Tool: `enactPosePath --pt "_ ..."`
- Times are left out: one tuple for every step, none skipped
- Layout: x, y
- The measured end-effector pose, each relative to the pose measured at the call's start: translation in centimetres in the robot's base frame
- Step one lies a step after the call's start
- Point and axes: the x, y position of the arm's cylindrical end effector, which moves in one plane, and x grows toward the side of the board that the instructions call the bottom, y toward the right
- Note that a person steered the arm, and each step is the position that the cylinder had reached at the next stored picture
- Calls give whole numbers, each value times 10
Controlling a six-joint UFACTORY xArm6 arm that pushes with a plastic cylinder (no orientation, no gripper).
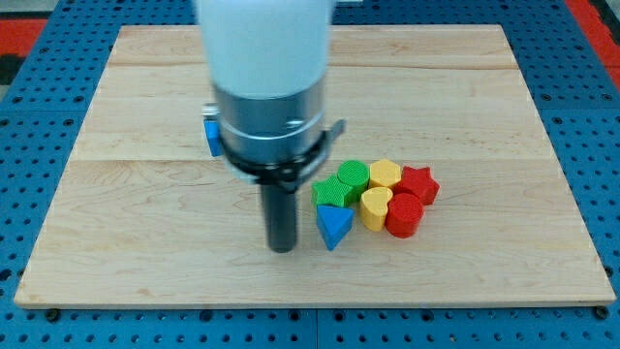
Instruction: Slide blue cube towards bottom center
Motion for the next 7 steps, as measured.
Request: enactPosePath --pt "0 -54" --pt "-8 -126" --pt "-54 -173" --pt "-127 -191" --pt "-191 -203" --pt "-202 -114" --pt "-185 -47"
